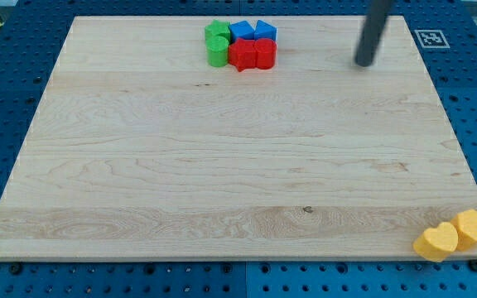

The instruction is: Place your arm on the right side of yellow hexagon

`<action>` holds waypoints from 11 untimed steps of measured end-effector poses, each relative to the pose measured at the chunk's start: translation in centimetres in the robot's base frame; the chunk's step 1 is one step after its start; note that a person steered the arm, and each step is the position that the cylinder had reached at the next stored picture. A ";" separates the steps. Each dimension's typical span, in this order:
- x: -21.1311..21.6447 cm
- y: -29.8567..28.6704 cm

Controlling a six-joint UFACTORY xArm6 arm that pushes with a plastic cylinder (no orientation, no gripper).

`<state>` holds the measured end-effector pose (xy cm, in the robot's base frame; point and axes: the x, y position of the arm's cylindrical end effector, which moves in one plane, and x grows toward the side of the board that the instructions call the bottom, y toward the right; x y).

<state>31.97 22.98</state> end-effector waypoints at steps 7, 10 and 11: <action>29.6 10.9; 29.8 9.3; 29.9 7.1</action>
<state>61.82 30.12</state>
